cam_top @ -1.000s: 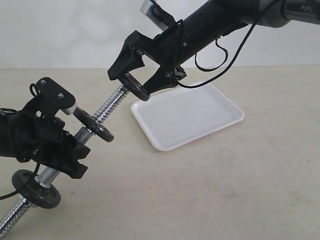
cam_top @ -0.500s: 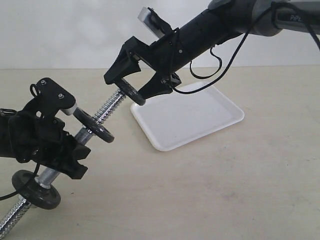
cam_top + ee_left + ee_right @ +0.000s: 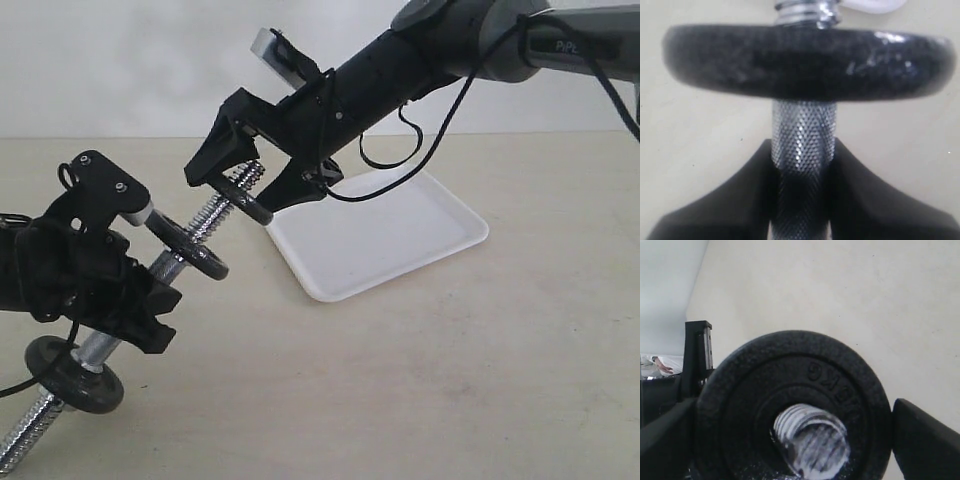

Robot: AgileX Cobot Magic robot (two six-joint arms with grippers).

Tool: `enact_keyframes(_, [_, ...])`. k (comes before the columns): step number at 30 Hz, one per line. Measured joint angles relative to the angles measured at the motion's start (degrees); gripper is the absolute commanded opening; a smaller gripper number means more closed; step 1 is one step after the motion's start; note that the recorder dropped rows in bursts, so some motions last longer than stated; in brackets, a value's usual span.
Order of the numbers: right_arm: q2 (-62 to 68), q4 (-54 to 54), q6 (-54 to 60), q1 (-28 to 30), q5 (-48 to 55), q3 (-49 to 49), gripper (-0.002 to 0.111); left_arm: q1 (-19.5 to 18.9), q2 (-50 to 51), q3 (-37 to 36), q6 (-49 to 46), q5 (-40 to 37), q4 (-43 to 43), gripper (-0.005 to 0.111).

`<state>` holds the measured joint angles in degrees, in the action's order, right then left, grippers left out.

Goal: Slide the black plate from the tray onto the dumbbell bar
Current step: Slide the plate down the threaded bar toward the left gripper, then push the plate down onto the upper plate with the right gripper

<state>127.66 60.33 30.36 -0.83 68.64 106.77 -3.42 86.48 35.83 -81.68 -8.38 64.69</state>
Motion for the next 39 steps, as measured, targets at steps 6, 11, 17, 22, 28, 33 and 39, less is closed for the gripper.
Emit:
enact_keyframes(6, [0.0,0.24,0.0,-0.49,-0.28,0.0,0.0,0.0,-0.13,0.0,-0.39,0.24,0.77,0.004])
enact_keyframes(11, [0.12,-0.71,-0.24,-2.23,-1.15,0.0,0.0,0.0,-0.21,0.0,-0.39,0.24,0.89,0.004])
enact_keyframes(17, [0.34,-0.83,-0.24,-2.72,-1.15,0.0,0.0,0.0,-0.21,0.0,-0.39,0.24,1.01,0.004])
enact_keyframes(22, [0.34,-1.05,-0.24,-2.91,-1.15,0.0,0.0,0.0,-0.21,0.0,-0.39,0.24,1.01,0.004])
enact_keyframes(28, [0.34,-1.16,-0.24,-3.04,-1.15,0.0,0.0,0.0,-0.21,0.0,-0.39,0.24,1.01,0.004])
enact_keyframes(33, [0.34,-1.24,-0.24,-3.04,-1.15,0.0,0.013,0.0,-0.21,0.0,-0.51,0.24,1.27,0.004])
enact_keyframes(39, [0.34,-1.24,-0.02,-3.04,-1.15,0.0,0.035,0.0,-0.21,0.0,-0.61,0.24,1.4,0.004])
